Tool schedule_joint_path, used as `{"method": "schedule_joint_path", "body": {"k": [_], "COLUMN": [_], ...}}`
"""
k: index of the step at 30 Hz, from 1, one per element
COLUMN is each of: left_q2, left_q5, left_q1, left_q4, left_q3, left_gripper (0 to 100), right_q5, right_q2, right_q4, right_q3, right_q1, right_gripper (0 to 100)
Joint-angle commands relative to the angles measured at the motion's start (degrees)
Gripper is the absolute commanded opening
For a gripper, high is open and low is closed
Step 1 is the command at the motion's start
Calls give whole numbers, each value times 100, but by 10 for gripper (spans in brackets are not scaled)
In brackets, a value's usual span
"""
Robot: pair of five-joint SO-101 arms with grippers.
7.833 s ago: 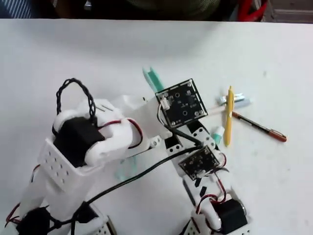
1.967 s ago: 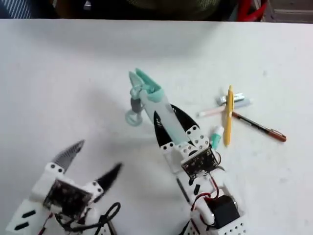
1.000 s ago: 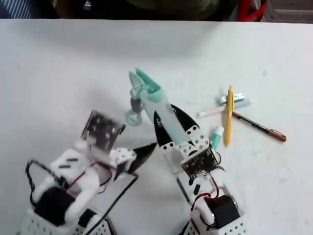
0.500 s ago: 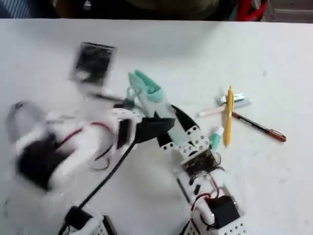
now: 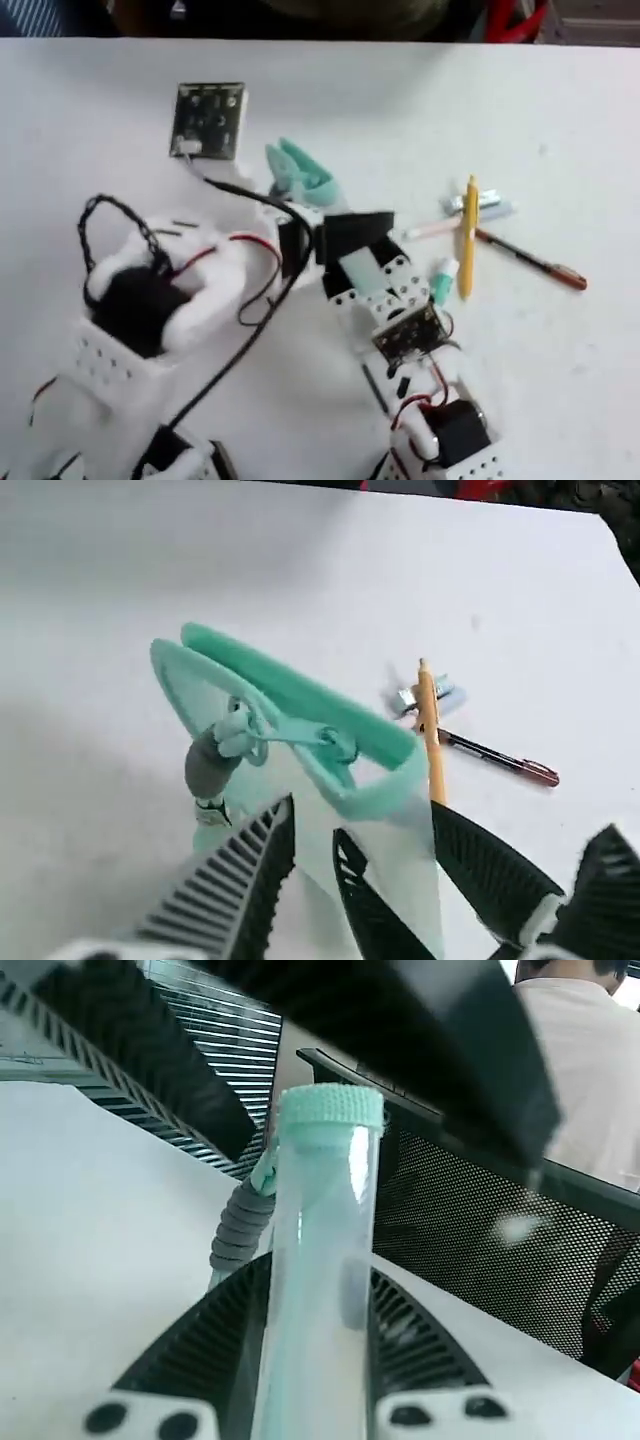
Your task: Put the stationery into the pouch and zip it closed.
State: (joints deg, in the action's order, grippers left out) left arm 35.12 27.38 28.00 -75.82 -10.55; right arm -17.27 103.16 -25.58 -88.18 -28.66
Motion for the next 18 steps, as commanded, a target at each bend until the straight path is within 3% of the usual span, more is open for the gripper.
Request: {"method": "schedule_joint_path", "body": {"k": [1,6,14,18], "left_q2": [31,31,22,22], "left_q5": [70,79,62,35], "left_q1": [-75,-101,-101,-101], "left_q4": [818,1442,1688,1934], "left_q3": [-475,-1037,-1213,-1345], "left_gripper": [422,377,287,196], "right_q5": [-53,-53,-53,-53], "right_q2": [-4,-4,4,13], "right_q4": [4,4,-31,-40], "right_q3": [-35,-35,-35,-26], "right_q1": [13,48,22,13], "right_gripper": [18,18,20,20]}}
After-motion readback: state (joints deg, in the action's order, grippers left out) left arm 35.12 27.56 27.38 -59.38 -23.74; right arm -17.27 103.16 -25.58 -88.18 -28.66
